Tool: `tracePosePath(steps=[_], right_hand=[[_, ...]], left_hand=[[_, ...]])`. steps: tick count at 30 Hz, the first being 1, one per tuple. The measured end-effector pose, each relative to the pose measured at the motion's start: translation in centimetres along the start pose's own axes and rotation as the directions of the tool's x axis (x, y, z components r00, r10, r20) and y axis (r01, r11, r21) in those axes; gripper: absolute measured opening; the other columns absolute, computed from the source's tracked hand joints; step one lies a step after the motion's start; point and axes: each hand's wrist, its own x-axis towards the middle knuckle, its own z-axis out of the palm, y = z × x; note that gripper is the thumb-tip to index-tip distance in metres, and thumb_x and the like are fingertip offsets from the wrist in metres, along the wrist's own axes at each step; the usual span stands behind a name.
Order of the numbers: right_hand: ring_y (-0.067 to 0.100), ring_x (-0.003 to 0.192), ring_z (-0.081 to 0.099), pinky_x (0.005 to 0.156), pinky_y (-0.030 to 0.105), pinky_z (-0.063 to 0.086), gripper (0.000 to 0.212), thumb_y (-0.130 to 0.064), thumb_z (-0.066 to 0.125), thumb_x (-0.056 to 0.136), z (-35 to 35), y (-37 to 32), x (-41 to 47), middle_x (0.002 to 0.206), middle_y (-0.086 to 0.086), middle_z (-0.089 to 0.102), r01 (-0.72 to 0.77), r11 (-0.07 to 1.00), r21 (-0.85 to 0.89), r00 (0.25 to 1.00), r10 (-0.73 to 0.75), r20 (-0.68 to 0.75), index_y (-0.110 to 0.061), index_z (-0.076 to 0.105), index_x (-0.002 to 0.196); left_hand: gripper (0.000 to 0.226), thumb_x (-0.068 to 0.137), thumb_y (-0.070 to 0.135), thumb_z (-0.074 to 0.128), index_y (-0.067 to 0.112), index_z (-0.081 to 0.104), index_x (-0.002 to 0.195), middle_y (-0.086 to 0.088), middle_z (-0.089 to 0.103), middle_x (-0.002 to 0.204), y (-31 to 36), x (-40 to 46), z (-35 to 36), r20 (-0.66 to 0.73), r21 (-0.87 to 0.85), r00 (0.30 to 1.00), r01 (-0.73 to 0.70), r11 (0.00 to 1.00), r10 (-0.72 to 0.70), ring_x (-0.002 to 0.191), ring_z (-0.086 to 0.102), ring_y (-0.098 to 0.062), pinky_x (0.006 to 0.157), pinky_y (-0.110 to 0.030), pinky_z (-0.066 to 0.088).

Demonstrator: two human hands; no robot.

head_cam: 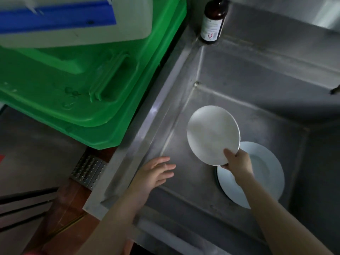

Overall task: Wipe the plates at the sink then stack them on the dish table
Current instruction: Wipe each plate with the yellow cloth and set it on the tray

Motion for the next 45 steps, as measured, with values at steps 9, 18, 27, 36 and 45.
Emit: tracePosePath(steps=[9,18,27,36,45], right_hand=[[0.029,0.074,0.062,0.063,0.029,0.038,0.025,-0.021,0.050,0.098,-2.9,-1.1,-9.5,0.086,0.004,0.070,0.487,0.658,-0.574,0.770,-0.633,-0.072,-0.021,0.064,0.118],[0.030,0.090,0.072,0.066,0.044,0.059,0.061,0.024,0.064,0.062,-4.5,0.6,-20.7,0.111,0.008,0.071,0.562,0.406,-0.721,0.461,-0.877,-0.134,-0.009,0.070,0.113],[0.027,0.090,0.071,0.067,0.031,0.057,0.064,0.018,0.077,0.049,-6.1,3.5,-29.1,0.111,0.007,0.071,0.460,0.371,-0.807,0.379,-0.904,-0.199,-0.006,0.072,0.108],[0.029,0.065,0.060,0.048,0.032,0.047,0.030,-0.033,0.055,0.091,-7.6,7.2,-31.9,0.068,0.005,0.063,0.392,0.903,-0.176,0.579,-0.391,-0.716,-0.005,0.065,0.084],[0.011,0.072,0.072,0.052,0.023,0.055,0.010,-0.015,0.058,0.092,-10.4,5.7,-32.3,0.084,-0.004,0.075,0.167,0.340,0.925,0.973,0.095,-0.211,-0.015,0.064,0.100]], left_hand=[[0.022,0.099,0.019,0.044,0.021,0.062,0.113,-0.002,0.074,0.107,-1.0,-1.5,-3.2,0.015,-0.186,0.999,-0.041,0.982,0.045,0.099,0.069,-0.021,0.086,-0.036,0.049],[0.025,0.096,0.018,0.047,0.023,0.058,0.118,0.002,0.073,0.110,0.2,-5.8,-6.5,0.175,-0.129,0.958,-0.208,0.970,0.229,0.099,0.070,-0.015,0.087,-0.034,0.049],[0.026,0.102,0.019,0.037,0.019,0.058,0.117,-0.004,0.073,0.108,0.1,-8.6,-6.2,0.264,-0.181,0.933,-0.200,0.963,0.244,0.097,0.070,-0.021,0.082,-0.035,0.050],[0.026,0.102,0.020,0.039,0.019,0.059,0.119,-0.005,0.072,0.111,0.2,-10.5,-2.8,0.393,-0.167,0.887,-0.190,0.968,0.242,0.101,0.069,-0.022,0.082,-0.036,0.050],[0.034,0.094,0.022,0.051,0.014,0.055,0.128,-0.016,0.067,0.120,-0.8,-12.6,2.1,0.472,-0.140,0.859,-0.152,0.978,0.201,0.101,0.069,-0.029,0.083,-0.042,0.053]])
